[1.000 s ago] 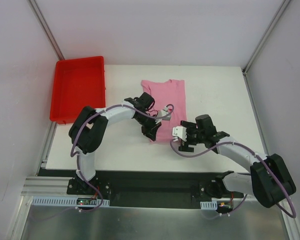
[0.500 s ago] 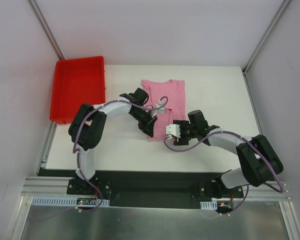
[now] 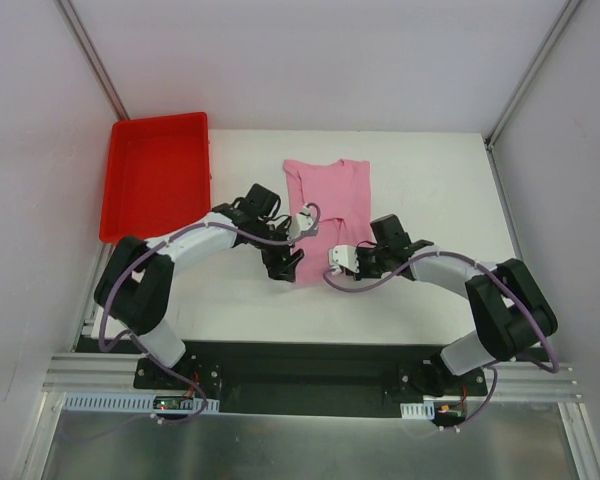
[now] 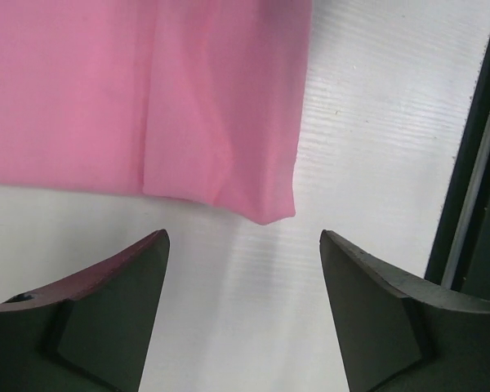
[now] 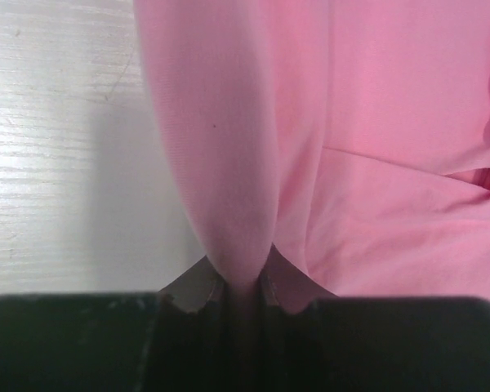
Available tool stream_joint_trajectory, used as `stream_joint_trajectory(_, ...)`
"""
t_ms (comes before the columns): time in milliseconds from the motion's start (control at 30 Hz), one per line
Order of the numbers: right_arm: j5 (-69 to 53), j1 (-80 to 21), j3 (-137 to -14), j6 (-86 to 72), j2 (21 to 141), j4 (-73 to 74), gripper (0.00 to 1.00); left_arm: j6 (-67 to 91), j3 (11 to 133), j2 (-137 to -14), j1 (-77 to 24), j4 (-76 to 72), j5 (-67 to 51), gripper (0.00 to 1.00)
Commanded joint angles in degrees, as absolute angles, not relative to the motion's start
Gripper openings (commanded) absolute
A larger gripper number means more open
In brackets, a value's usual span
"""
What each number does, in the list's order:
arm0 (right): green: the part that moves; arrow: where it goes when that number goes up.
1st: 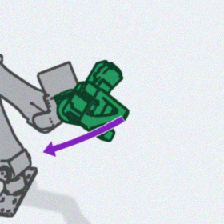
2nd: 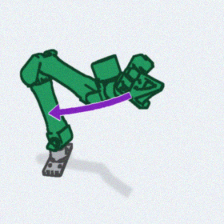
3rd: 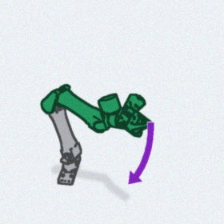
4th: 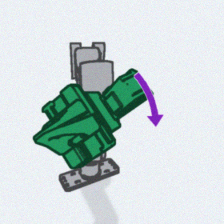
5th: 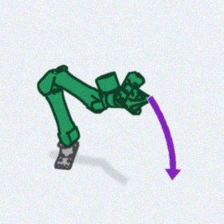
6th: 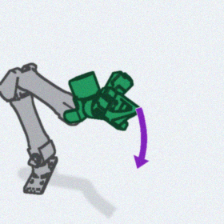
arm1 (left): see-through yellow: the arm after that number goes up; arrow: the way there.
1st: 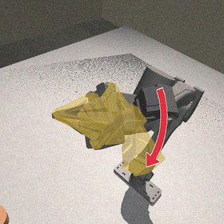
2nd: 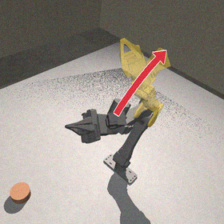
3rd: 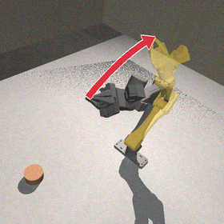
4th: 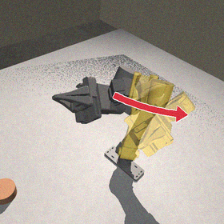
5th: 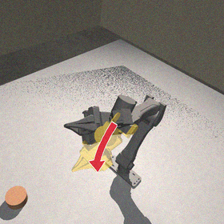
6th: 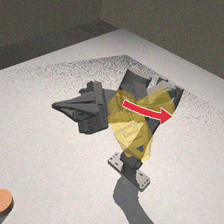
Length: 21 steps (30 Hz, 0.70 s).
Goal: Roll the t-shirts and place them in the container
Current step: Roll the T-shirt to the center of the board.
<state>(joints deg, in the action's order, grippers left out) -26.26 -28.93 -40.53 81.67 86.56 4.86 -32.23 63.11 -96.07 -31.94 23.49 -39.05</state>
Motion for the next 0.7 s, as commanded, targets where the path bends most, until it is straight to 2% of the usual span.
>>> stream_joint_trajectory(0,-27.5,-29.1,-43.7,80.7,87.7,9.4,0.13,-34.4,57.0,-90.6,-35.2,10.1,-32.5,0.74)
stream_joint_trajectory(333,-26.9,-29.0,-46.6,76.8,89.8,12.6,0.12,-39.2,43.8,-84.4,-43.1,-6.6,-22.2,0.73)
stream_joint_trajectory(500,-26.9,-28.8,-49.1,75.8,91.8,14.1,0.12,-41.0,41.4,-84.8,-47.3,-13.4,-15.6,0.73)
stream_joint_trajectory(667,-27.1,-28.7,-49.2,76.2,91.8,14.6,0.11,-41.6,42.0,-88.1,-48.8,-17.2,-13.7,0.72)
